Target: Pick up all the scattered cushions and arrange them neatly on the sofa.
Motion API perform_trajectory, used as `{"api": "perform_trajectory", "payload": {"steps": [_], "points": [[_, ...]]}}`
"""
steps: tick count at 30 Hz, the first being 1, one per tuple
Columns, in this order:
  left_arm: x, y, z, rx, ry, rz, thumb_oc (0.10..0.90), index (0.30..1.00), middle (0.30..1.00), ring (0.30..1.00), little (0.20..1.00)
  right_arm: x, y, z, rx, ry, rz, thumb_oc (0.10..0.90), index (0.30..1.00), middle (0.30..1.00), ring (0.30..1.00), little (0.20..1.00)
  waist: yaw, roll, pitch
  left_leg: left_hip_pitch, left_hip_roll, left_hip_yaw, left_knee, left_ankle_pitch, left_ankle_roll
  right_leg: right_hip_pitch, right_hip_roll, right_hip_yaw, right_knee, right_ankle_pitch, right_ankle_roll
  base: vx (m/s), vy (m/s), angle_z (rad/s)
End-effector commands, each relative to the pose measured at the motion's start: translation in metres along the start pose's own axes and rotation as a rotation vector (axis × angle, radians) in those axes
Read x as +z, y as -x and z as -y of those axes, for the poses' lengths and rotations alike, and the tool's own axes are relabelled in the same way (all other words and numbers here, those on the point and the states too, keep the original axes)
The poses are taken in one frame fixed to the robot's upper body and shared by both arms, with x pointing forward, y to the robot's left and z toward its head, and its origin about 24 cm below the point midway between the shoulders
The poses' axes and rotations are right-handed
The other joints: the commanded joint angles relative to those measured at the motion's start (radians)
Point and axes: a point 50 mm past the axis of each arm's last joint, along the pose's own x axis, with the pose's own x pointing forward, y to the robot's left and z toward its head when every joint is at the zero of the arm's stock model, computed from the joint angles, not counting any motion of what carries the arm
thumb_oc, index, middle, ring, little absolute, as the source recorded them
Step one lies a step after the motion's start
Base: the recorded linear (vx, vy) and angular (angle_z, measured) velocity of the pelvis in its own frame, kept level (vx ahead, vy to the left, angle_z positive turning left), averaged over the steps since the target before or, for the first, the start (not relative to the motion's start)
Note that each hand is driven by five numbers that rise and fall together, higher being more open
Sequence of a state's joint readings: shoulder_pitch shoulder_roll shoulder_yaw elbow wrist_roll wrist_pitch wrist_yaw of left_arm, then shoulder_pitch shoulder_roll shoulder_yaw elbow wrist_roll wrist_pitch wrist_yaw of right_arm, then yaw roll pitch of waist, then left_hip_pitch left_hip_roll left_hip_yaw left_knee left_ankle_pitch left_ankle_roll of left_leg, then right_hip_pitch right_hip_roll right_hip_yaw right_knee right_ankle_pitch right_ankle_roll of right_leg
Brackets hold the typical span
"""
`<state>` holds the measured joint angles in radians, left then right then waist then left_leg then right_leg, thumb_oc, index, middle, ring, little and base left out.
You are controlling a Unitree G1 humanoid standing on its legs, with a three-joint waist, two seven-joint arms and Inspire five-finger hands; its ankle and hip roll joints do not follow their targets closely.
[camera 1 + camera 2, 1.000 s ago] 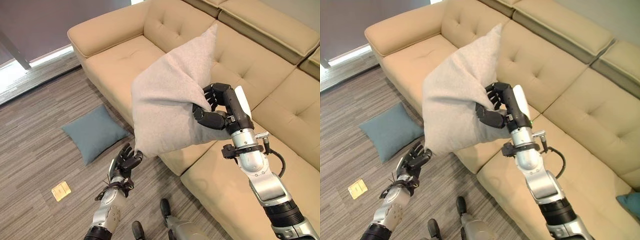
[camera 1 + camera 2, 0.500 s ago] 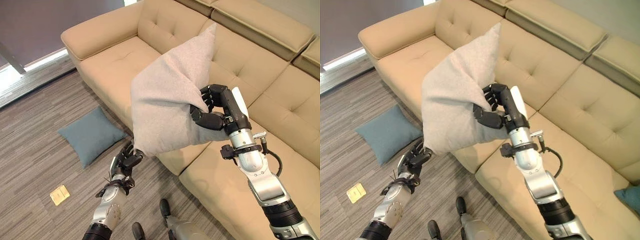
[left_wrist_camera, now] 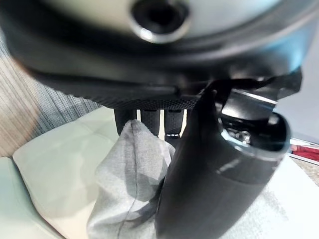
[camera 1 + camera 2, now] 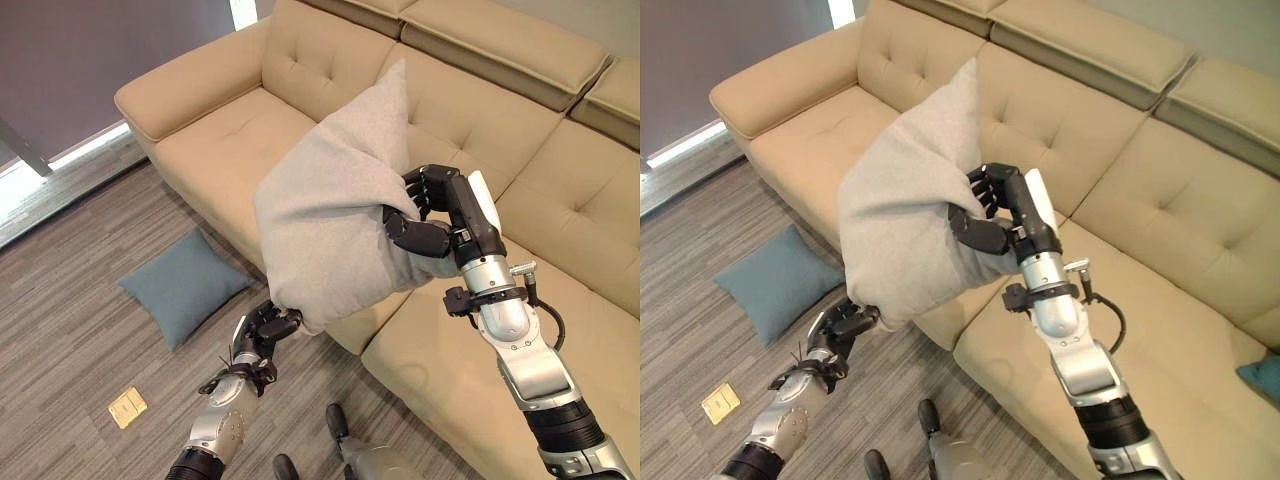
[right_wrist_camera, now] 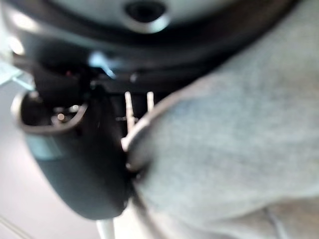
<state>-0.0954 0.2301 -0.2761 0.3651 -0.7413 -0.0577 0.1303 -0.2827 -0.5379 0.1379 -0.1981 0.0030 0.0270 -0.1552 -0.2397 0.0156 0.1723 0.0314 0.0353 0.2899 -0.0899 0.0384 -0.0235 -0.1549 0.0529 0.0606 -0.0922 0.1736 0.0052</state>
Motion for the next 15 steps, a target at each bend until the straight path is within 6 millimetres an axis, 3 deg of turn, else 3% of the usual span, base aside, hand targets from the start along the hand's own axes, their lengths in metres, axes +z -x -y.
{"api": "perform_trajectory", "payload": {"steps": [1,5,10,12,13,14,15], "points": [[0.014,-0.005,0.056,-0.306,-0.053,0.104,0.4,0.3,0.3,0.3,0.3,0.059,0.005,0.006,-0.108,-0.189,0.39,0.4,0.3,0.3,0.3,0.3,-0.023,-0.003,-0.229,0.003,0.013,-0.037,0.003,-0.091,-0.015,0.061,-0.087,-0.037,0.073,-0.145,0.119,0.03,-0.121,0.06],[0.008,0.0,0.055,-0.306,-0.035,0.087,0.4,0.3,0.3,0.3,0.3,0.04,0.015,0.007,-0.111,-0.166,0.3,0.4,0.3,0.3,0.3,0.3,-0.044,0.006,-0.217,0.022,0.03,-0.028,0.012,-0.087,-0.025,0.065,-0.074,-0.025,0.096,-0.173,0.101,0.02,-0.103,0.02],[0.003,0.003,0.053,-0.3,-0.019,0.07,0.4,0.3,0.3,0.3,0.3,0.031,0.023,0.009,-0.118,-0.159,0.255,0.4,0.3,0.3,0.3,0.3,-0.059,-0.007,-0.185,-0.017,0.053,-0.031,0.155,-0.127,-0.037,0.075,-0.062,-0.007,0.117,-0.192,0.077,0.0,-0.1,-0.07],[0.003,0.005,0.05,-0.294,-0.042,0.079,0.4,0.3,0.3,0.3,0.3,0.026,0.024,0.005,-0.107,-0.185,0.233,0.4,0.3,0.3,0.3,0.3,-0.054,-0.013,-0.169,-0.033,0.051,-0.061,0.22,-0.142,-0.039,0.073,-0.055,0.021,0.131,-0.194,0.071,0.05,-0.047,-0.26],[0.007,0.006,0.049,-0.291,-0.043,0.095,0.4,0.3,0.3,0.3,0.3,0.026,0.023,0.001,-0.089,-0.21,0.23,0.4,0.3,0.3,0.3,0.3,-0.028,-0.022,-0.15,-0.07,0.025,-0.144,0.257,-0.147,-0.033,0.071,-0.05,0.046,0.141,-0.197,0.067,0.05,-0.057,-0.49],[0.008,0.007,0.048,-0.289,-0.04,0.101,0.4,0.3,0.3,0.3,0.3,0.026,0.022,0.0,-0.081,-0.218,0.233,0.4,0.3,0.3,0.3,0.3,-0.014,-0.027,-0.147,-0.087,0.012,-0.18,0.25,-0.147,-0.031,0.071,-0.048,0.058,0.139,-0.196,0.069,0.04,-0.038,-0.5],[0.008,0.007,0.048,-0.289,-0.04,0.102,0.4,0.3,0.3,0.3,0.3,0.026,0.022,0.0,-0.081,-0.219,0.234,0.4,0.3,0.3,0.3,0.3,-0.015,-0.028,-0.15,-0.09,0.011,-0.18,0.247,-0.142,-0.031,0.067,-0.05,0.058,0.138,-0.193,0.069,0.09,-0.017,-0.87]]}}
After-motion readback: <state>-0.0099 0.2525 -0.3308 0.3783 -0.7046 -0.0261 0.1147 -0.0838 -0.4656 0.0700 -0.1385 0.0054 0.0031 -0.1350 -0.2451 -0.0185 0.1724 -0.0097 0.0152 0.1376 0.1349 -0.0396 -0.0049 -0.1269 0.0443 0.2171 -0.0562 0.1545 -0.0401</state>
